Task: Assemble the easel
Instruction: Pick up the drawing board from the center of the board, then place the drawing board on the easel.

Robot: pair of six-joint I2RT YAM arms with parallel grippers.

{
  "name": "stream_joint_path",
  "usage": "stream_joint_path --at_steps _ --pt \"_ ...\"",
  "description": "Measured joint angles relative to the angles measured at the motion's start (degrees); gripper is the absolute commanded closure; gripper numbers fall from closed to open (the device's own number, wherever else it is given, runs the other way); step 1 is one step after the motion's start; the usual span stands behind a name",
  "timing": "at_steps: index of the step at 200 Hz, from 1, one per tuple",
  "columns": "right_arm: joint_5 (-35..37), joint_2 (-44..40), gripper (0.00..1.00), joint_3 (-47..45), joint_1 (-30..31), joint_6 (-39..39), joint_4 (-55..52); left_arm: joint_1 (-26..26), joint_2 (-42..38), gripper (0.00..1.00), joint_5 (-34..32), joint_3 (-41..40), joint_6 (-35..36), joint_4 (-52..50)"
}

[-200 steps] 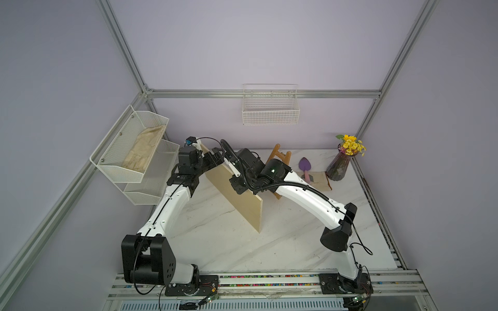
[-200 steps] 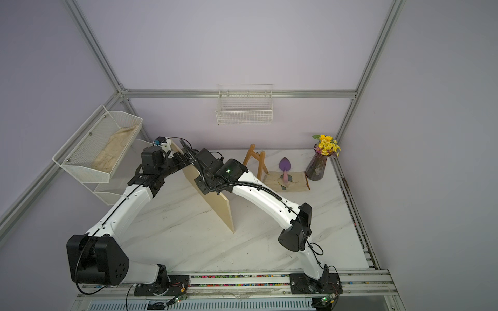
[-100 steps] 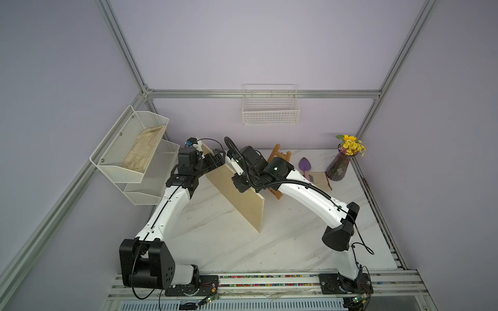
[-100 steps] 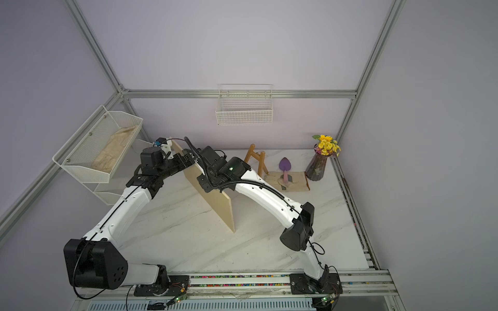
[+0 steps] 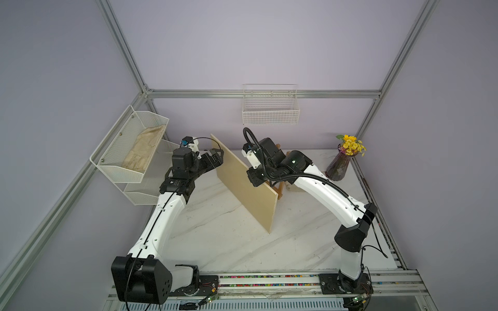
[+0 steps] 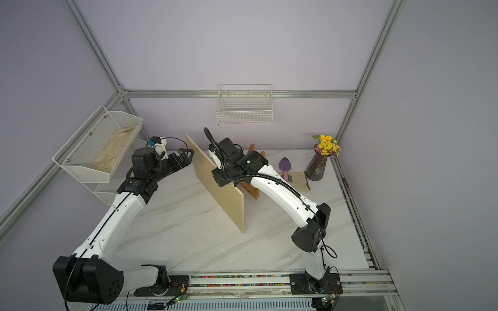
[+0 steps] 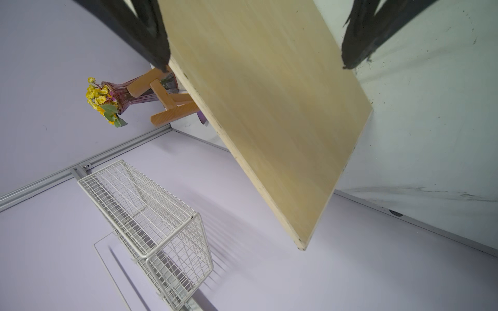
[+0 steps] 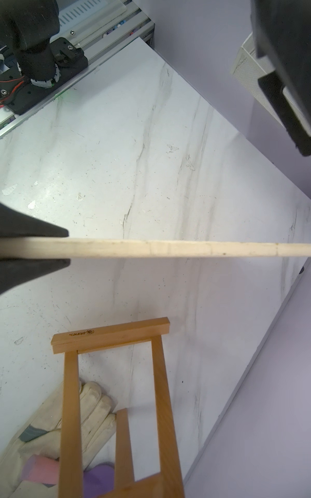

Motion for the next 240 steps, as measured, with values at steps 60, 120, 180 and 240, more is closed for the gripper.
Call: stream_joint_path --at_steps 60,120,180,240 --pt "-3.15 -4.11 1.00 -1.49 -4.44 -0.55 -1.42 -1.42 -4.48 0.00 -0.70 -0.48 0.76 -1.11" --pt "-6.99 -8.15 1.00 -0.68 -10.36 -1.75 -1.62 -5.92 -6.51 0.00 -3.02 -4.42 2.03 -2.64" --pt "-11.85 -11.13 1.00 -0.55 -17.77 -5.25 -2.23 -10.75 -6.82 0.00 -5.92 -8.59 2.05 -2.19" --pt "-15.85 -12.07 1.00 0.44 -21.22 -8.66 -5.16 -13.25 -6.97 0.00 -6.95 -12.39 1.90 0.20"
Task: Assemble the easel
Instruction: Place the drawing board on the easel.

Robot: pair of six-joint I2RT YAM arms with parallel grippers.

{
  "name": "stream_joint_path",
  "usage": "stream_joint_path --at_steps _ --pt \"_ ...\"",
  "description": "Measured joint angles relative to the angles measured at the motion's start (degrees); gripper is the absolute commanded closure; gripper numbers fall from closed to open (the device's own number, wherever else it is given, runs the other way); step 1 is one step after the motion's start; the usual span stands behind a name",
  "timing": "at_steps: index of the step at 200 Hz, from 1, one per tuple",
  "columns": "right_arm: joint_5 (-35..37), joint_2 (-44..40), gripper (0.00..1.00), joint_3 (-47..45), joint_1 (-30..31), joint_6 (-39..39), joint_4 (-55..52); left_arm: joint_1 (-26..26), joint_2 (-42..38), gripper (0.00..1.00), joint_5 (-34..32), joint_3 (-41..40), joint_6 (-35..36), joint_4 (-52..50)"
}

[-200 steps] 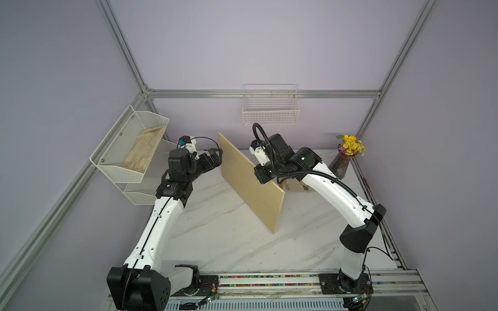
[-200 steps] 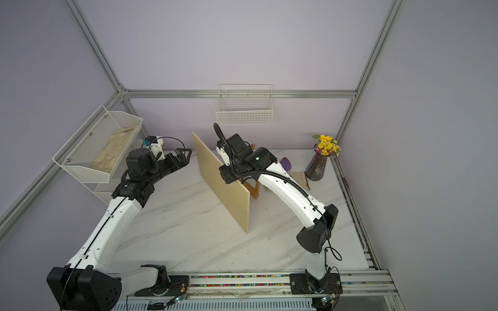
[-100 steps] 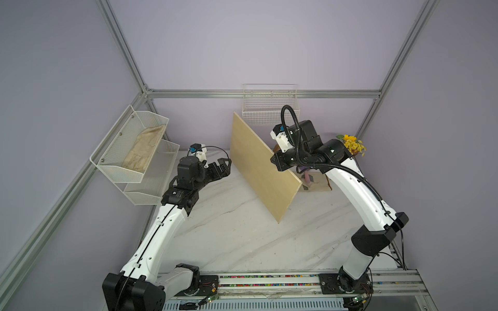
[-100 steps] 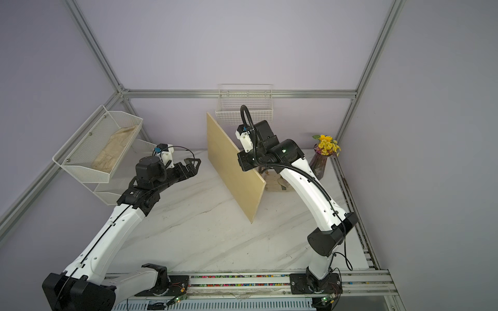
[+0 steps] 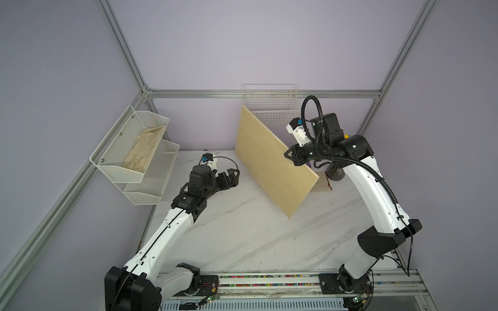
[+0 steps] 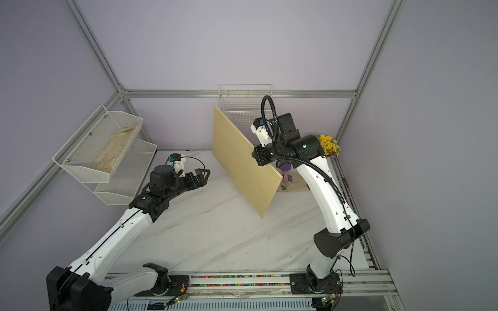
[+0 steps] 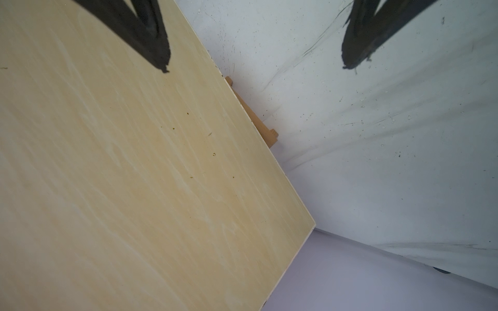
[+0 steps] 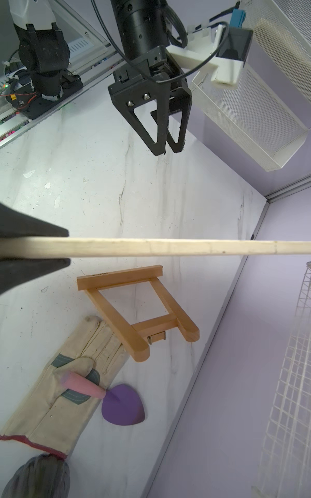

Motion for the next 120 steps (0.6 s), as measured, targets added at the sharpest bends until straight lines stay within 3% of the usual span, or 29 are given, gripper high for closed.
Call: stream_joint_path --at_steps 120 --pt "3.17 -5.14 1.00 0.20 -2.12 -5.33 -6.71 -0.50 0.02 0.00 -0.96 -1.73 0.02 3.50"
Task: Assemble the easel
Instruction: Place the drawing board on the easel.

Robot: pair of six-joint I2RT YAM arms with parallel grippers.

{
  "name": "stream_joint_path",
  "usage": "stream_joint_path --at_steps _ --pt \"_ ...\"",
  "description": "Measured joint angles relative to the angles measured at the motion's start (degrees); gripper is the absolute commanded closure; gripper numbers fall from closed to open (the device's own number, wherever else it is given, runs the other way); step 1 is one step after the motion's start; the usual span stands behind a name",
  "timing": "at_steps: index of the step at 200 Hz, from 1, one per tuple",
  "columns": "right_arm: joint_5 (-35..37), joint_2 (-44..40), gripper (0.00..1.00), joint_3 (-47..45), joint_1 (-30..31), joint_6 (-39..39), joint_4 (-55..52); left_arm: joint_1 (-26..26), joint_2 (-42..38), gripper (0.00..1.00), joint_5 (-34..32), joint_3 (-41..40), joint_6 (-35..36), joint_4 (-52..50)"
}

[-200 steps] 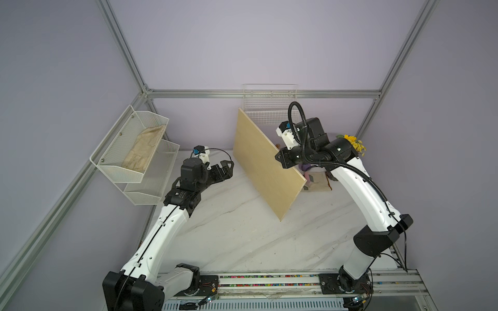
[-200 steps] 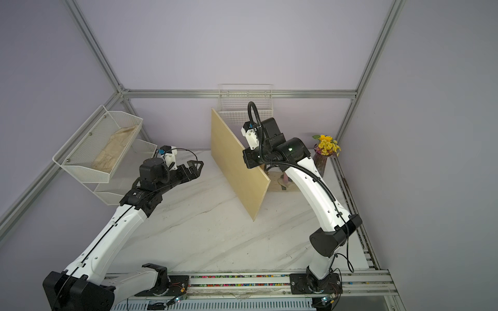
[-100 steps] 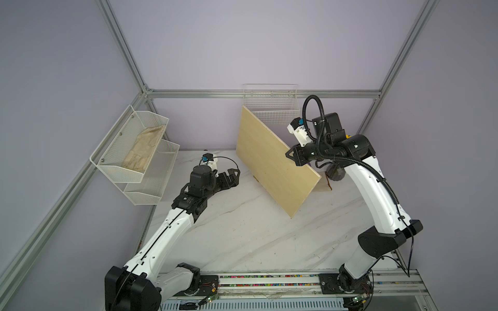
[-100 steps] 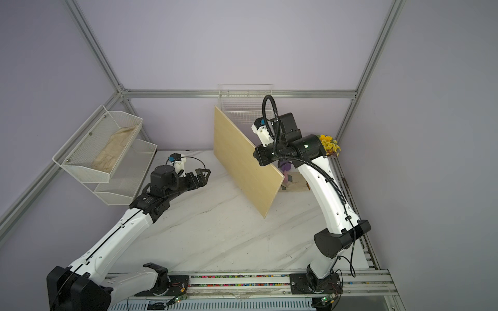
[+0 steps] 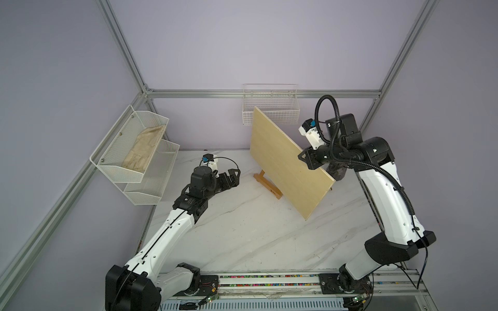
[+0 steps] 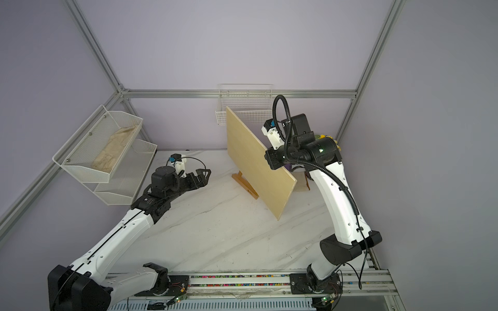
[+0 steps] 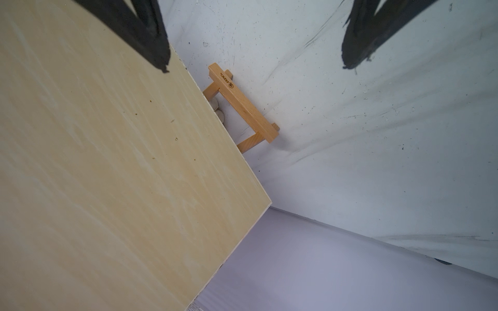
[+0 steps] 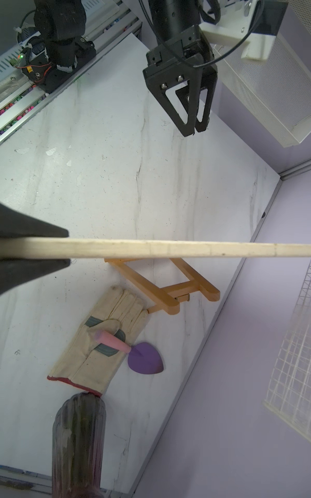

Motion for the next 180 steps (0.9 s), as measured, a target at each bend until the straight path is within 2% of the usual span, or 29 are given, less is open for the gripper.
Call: stream_joint_path --at_steps 84,180 --pt "-0.02 0.48 1.00 -1.90 0.00 -2.78 -0.17 -0.20 0.68 0.00 0.02 -2.43 -0.28 2.03" --pt "0.33 5.27 1.00 -1.92 -0.04 -4.68 -0.04 -3.06 3.45 0.00 0.02 -2.86 -0.50 3.56"
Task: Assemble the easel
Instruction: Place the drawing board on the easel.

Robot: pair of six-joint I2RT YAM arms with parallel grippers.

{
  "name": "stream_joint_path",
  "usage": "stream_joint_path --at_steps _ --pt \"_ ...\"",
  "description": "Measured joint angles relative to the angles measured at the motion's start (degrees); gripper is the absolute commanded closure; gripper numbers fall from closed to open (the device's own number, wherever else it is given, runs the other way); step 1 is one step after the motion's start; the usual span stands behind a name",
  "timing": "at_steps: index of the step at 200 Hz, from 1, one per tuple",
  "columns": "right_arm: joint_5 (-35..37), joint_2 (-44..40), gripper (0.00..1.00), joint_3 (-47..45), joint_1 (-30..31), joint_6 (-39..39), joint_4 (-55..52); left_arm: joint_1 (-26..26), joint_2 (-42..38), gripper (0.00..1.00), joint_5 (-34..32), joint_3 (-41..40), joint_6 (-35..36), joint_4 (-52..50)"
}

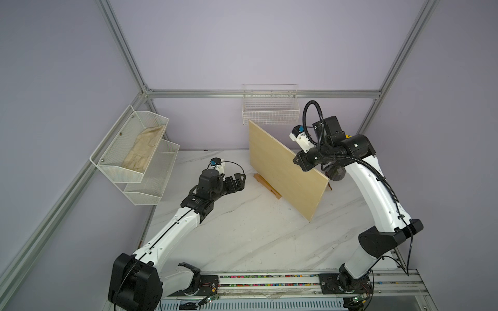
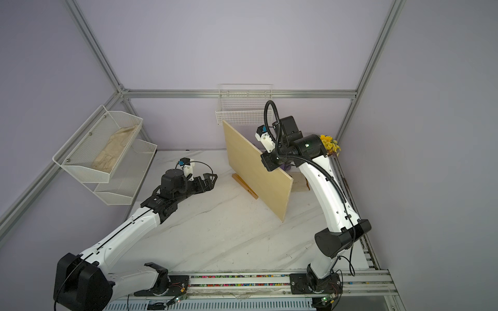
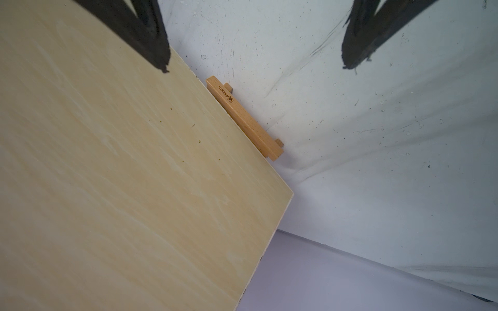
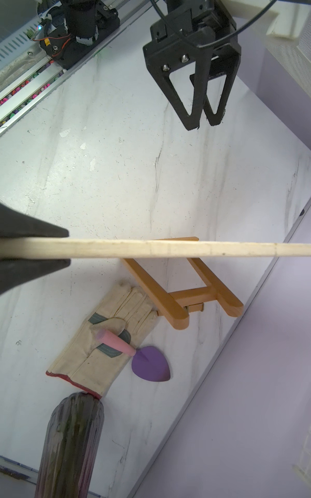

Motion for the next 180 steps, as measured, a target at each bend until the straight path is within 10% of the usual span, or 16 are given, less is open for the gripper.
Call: stream_joint_path --at_steps 180 --pt "-12.63 -1.25 1.00 -10.49 -0.68 9.94 9.33 -0.07 0.94 0.00 -5.09 -2.16 -0.59 0.66"
